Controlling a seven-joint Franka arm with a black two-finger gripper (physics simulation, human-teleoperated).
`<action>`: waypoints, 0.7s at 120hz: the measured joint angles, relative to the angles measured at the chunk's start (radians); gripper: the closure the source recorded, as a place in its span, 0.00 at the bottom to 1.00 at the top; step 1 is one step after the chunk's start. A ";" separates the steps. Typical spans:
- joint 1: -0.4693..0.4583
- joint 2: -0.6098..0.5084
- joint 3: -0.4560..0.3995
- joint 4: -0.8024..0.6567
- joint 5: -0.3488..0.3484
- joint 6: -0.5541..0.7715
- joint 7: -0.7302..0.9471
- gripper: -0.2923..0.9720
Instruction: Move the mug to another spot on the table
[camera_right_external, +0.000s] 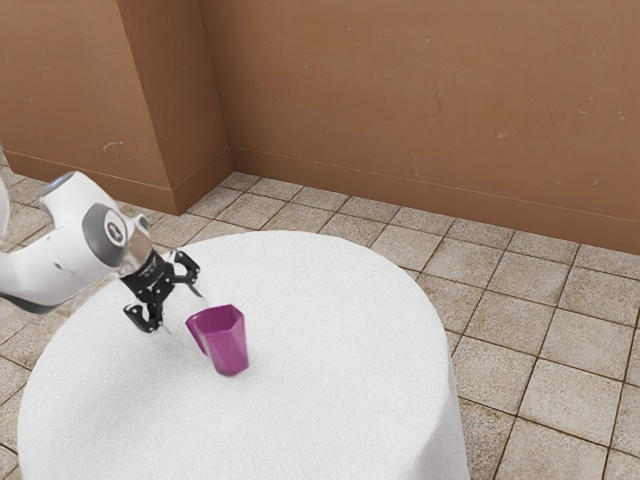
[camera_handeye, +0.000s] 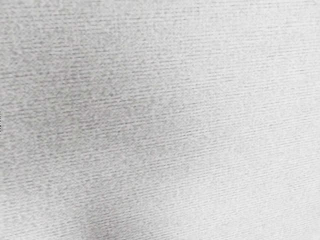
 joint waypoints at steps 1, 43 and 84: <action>0.000 -0.003 0.002 0.002 0.013 -0.004 0.001 0.27; -0.001 -0.279 -0.050 0.041 0.605 -0.299 0.139 0.24; 0.005 -0.127 -0.106 0.609 0.675 -0.652 0.398 0.23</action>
